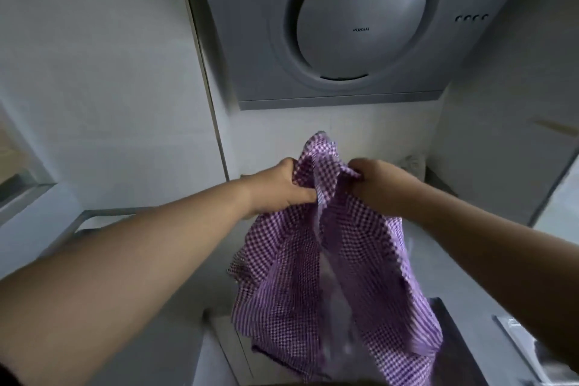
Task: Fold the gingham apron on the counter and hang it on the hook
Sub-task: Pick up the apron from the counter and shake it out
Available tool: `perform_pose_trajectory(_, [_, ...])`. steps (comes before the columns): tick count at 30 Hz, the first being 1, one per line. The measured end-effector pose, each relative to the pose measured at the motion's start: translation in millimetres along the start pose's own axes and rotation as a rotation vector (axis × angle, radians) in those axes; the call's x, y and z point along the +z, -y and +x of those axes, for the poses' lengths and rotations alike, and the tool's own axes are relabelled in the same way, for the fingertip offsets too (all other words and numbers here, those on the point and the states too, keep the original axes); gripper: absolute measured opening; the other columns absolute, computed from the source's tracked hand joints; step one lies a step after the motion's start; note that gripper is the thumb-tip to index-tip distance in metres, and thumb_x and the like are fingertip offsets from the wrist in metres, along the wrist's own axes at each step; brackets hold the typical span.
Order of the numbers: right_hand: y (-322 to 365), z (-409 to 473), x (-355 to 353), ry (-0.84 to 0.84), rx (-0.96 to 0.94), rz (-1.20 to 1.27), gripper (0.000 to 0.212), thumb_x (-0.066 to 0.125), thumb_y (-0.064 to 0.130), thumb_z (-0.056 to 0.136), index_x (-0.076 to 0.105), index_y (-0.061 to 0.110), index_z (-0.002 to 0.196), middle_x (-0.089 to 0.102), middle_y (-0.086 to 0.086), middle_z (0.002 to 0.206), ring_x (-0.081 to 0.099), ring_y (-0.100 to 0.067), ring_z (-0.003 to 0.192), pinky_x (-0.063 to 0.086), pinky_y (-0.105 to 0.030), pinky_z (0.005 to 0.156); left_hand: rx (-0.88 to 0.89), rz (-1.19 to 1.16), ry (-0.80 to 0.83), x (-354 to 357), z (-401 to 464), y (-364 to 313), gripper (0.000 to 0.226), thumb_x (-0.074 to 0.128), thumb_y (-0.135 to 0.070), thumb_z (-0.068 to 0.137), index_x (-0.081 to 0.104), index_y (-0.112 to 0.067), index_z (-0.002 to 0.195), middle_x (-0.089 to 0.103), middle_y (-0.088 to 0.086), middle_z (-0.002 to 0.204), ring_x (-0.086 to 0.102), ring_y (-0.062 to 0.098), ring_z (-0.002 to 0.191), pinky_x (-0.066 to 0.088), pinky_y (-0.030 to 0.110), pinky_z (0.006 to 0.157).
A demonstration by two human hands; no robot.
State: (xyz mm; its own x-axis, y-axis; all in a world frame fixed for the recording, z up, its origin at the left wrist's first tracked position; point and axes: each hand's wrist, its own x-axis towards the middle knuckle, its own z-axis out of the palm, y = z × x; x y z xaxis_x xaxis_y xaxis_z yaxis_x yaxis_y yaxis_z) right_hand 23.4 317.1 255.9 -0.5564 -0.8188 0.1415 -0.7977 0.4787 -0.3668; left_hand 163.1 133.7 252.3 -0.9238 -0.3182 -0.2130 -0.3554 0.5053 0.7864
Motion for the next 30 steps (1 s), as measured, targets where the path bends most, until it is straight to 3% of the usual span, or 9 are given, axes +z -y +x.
perform_pose_trajectory(4, [17.4, 1.0, 15.4, 0.058, -0.06, 0.044, 0.021, 0.053, 0.028, 0.097, 0.064, 0.011, 0.089, 0.069, -0.007, 0.082, 0.065, -0.027, 0.074, 0.056, -0.044, 0.073, 0.038, 0.084, 0.107, 7.4, 0.6, 2.5, 0.078, 0.085, -0.052, 0.082, 0.047, -0.028, 0.145, 0.064, -0.013, 0.136, 0.06, 0.014, 0.129, 0.046, 0.036, 0.113])
perform_pose_trajectory(7, [20.0, 0.2, 20.0, 0.075, -0.067, 0.048, 0.022, 0.054, 0.03, 0.096, 0.067, 0.013, 0.092, 0.071, -0.007, 0.086, 0.066, -0.025, 0.078, 0.057, -0.043, 0.076, 0.091, -0.129, 0.268, 8.1, -6.2, 6.2, 0.085, 0.077, -0.058, 0.082, 0.047, -0.029, 0.155, 0.059, -0.01, 0.15, 0.055, 0.009, 0.136, 0.043, 0.028, 0.109])
perform_pose_trajectory(10, [20.6, 0.6, 26.8, 0.051, -0.031, 0.09, 0.027, 0.054, 0.033, 0.097, 0.063, 0.009, 0.087, 0.068, -0.011, 0.083, 0.064, -0.028, 0.076, 0.055, -0.041, 0.072, -0.016, -0.323, 0.37, 3.9, -13.4, 8.2, 0.084, 0.056, -0.064, 0.08, 0.053, -0.017, 0.149, 0.066, 0.007, 0.143, 0.064, 0.024, 0.131, 0.05, 0.039, 0.107])
perform_pose_trajectory(16, [27.7, 0.4, 36.4, 0.082, -0.019, 0.199, 0.023, 0.057, 0.033, 0.093, 0.065, 0.012, 0.099, 0.071, -0.008, 0.095, 0.066, -0.027, 0.087, 0.056, -0.042, 0.08, -0.04, -0.064, -0.039, 2.6, -0.6, 16.3, 0.021, 0.066, -0.018, 0.1, 0.076, -0.022, 0.117, 0.079, 0.003, 0.113, 0.074, 0.027, 0.109, 0.056, 0.051, 0.104])
perform_pose_trajectory(20, [29.6, -7.1, 45.7, 0.125, -0.012, 0.287, 0.018, 0.054, 0.028, 0.096, 0.063, 0.012, 0.096, 0.07, -0.007, 0.093, 0.067, -0.024, 0.087, 0.056, -0.042, 0.08, -0.053, -0.135, -0.072, -12.7, -6.6, 27.8, 0.022, 0.06, -0.026, 0.104, 0.075, -0.018, 0.118, 0.079, 0.008, 0.113, 0.075, 0.03, 0.107, 0.058, 0.053, 0.101])
perform_pose_trajectory(23, [34.4, -8.2, 52.8, 0.132, -0.001, 0.32, 0.017, 0.053, 0.025, 0.098, 0.063, 0.012, 0.092, 0.071, -0.005, 0.087, 0.068, -0.023, 0.083, 0.054, -0.037, 0.072, -0.064, -0.193, 0.168, -11.7, -15.5, 30.7, 0.065, 0.062, -0.064, 0.095, 0.059, -0.023, 0.145, 0.066, 0.007, 0.143, 0.061, 0.028, 0.135, 0.041, 0.05, 0.119])
perform_pose_trajectory(25, [38.8, -6.0, 56.5, 0.141, -0.029, 0.291, 0.012, 0.054, 0.02, 0.096, 0.062, 0.017, 0.088, 0.069, -0.002, 0.083, 0.067, -0.024, 0.079, 0.052, -0.034, 0.066, -0.022, 0.009, 0.138, -5.4, -11.9, 33.5, 0.086, 0.067, -0.084, 0.076, 0.059, -0.032, 0.144, 0.065, -0.005, 0.144, 0.058, 0.019, 0.136, 0.036, 0.047, 0.123])
perform_pose_trajectory(28, [43.4, -4.3, 58.3, 0.145, -0.063, 0.287, 0.023, 0.057, 0.017, 0.095, 0.052, 0.033, 0.078, 0.061, 0.013, 0.077, 0.058, -0.005, 0.071, 0.042, -0.016, 0.056, 0.024, 0.23, 0.033, -0.8, -3.9, 39.6, 0.067, 0.069, -0.083, 0.071, 0.071, -0.039, 0.121, 0.077, -0.013, 0.116, 0.07, 0.012, 0.112, 0.053, 0.045, 0.108])
perform_pose_trajectory(30, [39.3, -2.6, 60.2, 0.17, -0.076, 0.306, 0.014, 0.061, 0.022, 0.095, 0.056, 0.028, 0.084, 0.064, 0.008, 0.079, 0.061, -0.01, 0.071, 0.045, -0.013, 0.056, 0.022, 0.224, -0.035, -1.2, -5.0, 40.4, 0.049, 0.067, -0.075, 0.084, 0.072, -0.039, 0.117, 0.076, -0.016, 0.114, 0.069, 0.01, 0.111, 0.052, 0.041, 0.106])
